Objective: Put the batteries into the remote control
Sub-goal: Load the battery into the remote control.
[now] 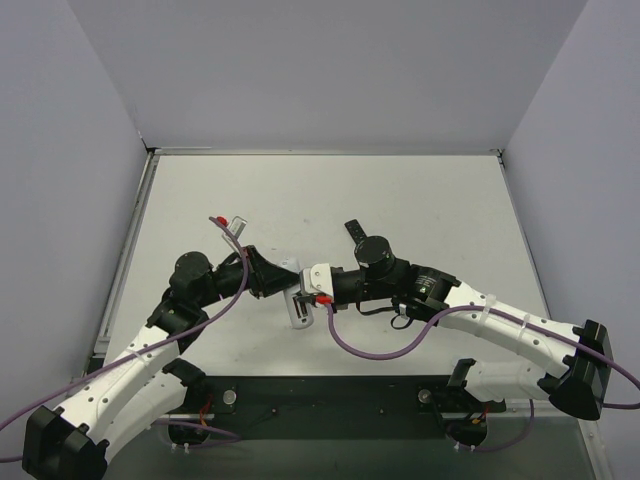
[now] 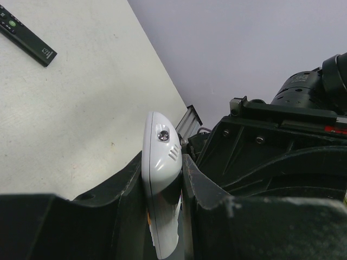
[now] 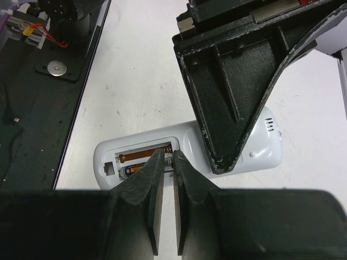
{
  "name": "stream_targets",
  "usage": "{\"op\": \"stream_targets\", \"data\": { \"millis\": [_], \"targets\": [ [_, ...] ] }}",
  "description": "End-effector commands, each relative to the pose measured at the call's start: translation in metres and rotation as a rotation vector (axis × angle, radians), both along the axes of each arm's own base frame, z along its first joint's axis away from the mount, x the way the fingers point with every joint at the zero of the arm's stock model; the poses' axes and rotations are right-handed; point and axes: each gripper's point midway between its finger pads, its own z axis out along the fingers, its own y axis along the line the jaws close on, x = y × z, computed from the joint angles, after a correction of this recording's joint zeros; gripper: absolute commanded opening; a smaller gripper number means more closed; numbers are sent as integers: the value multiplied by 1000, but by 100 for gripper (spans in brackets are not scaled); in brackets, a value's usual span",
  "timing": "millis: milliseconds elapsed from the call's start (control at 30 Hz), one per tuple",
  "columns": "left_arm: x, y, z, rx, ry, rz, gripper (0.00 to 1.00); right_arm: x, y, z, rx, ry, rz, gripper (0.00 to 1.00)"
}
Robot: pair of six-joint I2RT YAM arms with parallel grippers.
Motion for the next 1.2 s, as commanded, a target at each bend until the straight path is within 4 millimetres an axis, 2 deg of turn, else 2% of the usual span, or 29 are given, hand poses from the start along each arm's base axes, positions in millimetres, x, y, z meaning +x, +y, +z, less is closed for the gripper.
{"op": "stream_targets", "data": {
  "millis": [0,500,767,1167],
  "targets": [
    [-5,2,61,-135,-149,-2,0,-7,0,-10,-35,7,33,7],
    [-15,9,93,-244,-190,-15,0,12,-8,-50,-105,-54,-50,10],
    [-18,15,101,-270,-199,-5,0,35,-18,-64,-98,-67,-176,10],
    [-28,19,115,-317,-233,-27,0,35,-19,-80,-92,-8,-196,11]
  ]
}}
